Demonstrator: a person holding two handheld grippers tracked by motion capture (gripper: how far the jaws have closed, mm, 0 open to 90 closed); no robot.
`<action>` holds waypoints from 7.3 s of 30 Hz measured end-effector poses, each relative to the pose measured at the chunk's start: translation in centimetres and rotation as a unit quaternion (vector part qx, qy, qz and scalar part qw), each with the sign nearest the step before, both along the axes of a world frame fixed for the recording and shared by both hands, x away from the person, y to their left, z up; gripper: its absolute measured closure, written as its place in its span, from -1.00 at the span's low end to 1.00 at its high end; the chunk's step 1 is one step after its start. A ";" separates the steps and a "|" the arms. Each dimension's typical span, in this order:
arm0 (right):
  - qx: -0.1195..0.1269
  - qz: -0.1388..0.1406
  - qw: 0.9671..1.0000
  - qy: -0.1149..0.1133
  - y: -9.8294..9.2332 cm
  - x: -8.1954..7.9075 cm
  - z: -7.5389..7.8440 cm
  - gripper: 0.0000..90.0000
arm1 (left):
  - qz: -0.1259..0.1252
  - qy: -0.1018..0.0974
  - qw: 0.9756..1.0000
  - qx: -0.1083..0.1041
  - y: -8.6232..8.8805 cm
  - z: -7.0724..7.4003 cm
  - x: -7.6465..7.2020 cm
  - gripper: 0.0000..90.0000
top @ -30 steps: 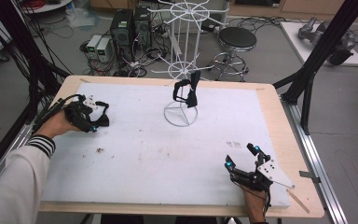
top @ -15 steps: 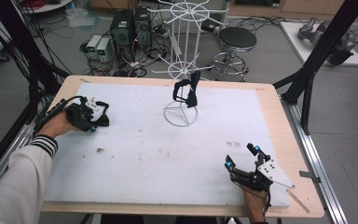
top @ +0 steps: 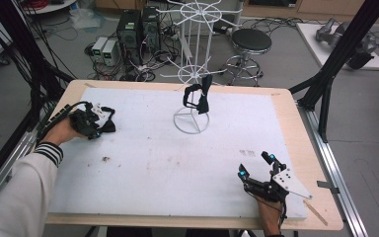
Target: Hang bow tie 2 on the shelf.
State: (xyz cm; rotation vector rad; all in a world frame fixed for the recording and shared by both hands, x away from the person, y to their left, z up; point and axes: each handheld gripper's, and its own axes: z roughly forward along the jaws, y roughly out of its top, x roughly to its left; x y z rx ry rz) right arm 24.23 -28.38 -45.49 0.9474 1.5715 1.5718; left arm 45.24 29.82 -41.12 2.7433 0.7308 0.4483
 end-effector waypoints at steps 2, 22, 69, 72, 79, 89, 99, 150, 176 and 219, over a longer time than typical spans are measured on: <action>0.000 0.000 1.000 0.000 0.0 0.0 0.0 -0.79 | 0.003 0.002 1.000 -0.007 -0.1 -0.1 -0.1 0.61; 0.000 -0.003 1.000 -0.001 0.1 -0.1 0.0 -0.79 | 0.043 -0.026 0.998 -0.025 -0.5 2.1 -1.5 0.68; 0.000 -0.006 1.000 -0.004 0.1 -0.1 0.0 -0.79 | 0.093 -0.147 0.936 -0.307 -2.1 7.0 -7.4 0.68; 0.000 -0.007 1.000 -0.004 0.1 -0.1 0.0 -0.79 | 0.090 -0.157 0.932 -0.314 -2.8 7.3 -7.5 0.68; 0.000 -0.006 1.000 -0.004 0.1 -0.1 0.0 -0.79 | 0.086 -0.162 0.916 -0.357 -4.3 7.8 -7.7 0.69; 0.000 -0.006 1.000 -0.003 0.1 -0.2 0.0 -0.79 | 0.075 -0.179 0.905 -0.380 -6.4 9.0 -7.3 0.68; 0.001 -0.005 1.000 -0.004 0.1 -0.2 0.0 -0.79 | 0.062 -0.193 0.898 -0.390 -8.8 10.5 -6.5 0.69; 0.001 -0.006 1.000 -0.005 0.1 -0.2 0.0 -0.79 | 0.056 -0.189 0.892 -0.408 -10.9 14.5 -1.3 0.69; 0.000 -0.004 1.000 -0.008 0.0 -0.2 -0.1 -0.79 | 0.038 -0.184 0.892 -0.412 -14.4 15.7 -0.2 0.69; 0.003 -0.004 1.000 -0.007 0.0 -0.2 -0.1 -0.79 | 0.026 -0.150 0.902 -0.405 -18.3 13.0 0.2 0.68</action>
